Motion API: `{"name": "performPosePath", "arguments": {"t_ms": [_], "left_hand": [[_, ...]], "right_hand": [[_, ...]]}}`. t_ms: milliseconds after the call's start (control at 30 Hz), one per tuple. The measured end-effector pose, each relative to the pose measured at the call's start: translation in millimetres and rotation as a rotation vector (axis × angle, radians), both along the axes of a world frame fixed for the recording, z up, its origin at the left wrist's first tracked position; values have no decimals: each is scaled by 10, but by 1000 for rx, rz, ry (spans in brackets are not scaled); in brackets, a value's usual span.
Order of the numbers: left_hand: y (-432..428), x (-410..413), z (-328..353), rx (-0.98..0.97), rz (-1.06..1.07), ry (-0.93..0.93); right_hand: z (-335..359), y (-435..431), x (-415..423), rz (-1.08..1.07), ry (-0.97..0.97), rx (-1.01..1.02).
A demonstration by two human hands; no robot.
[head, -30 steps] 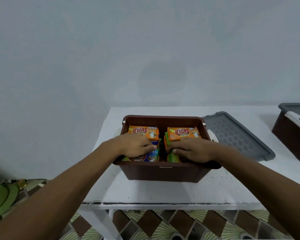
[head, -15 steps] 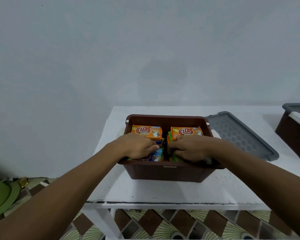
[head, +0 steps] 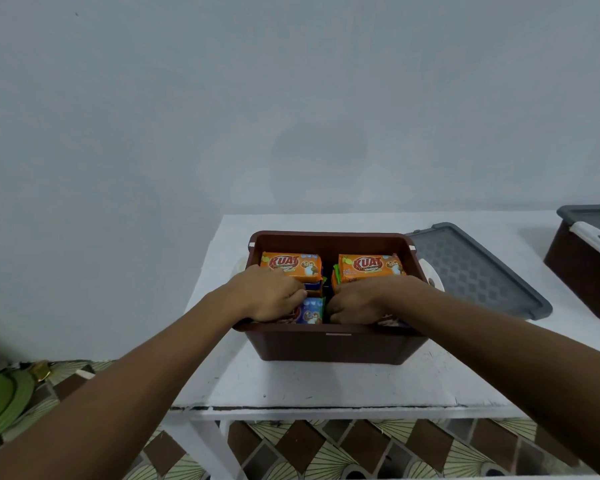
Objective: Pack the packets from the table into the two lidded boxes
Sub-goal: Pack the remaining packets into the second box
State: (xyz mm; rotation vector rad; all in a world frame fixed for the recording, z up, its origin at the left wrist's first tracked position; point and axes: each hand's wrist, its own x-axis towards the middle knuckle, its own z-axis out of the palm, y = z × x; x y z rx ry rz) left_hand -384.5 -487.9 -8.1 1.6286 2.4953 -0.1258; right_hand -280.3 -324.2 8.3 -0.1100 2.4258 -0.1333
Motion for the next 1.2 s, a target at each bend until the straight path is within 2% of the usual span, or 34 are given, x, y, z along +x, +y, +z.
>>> {"name": "performPosePath", "arguments": {"t_ms": [100, 167, 233, 300, 400, 567, 900, 1000, 1133, 1200], "left_hand": [[31, -10, 16, 0, 0, -26], [64, -48, 39, 83, -37, -32], [113, -115, 79, 196, -65, 12], [173, -192, 113, 222, -64, 85], [260, -317, 133, 121, -17, 112], [280, -401, 81, 121, 41, 94], [236, -315, 57, 186, 140, 193], [225, -287, 80, 155, 154, 165], [240, -262, 138, 199, 181, 103], [324, -175, 142, 299, 152, 131]], "right_hand": [[52, 120, 134, -19, 101, -147], [112, 292, 217, -38, 307, -218], [136, 468, 268, -34, 571, -141], [141, 590, 278, -21, 745, 47], [106, 687, 193, -50, 701, 186], [48, 755, 141, -89, 713, 209], [-112, 803, 182, -170, 804, 153], [-61, 824, 279, -192, 823, 66], [-144, 1108, 594, -502, 1118, -135], [-323, 1363, 853, -675, 1140, -138]]}}
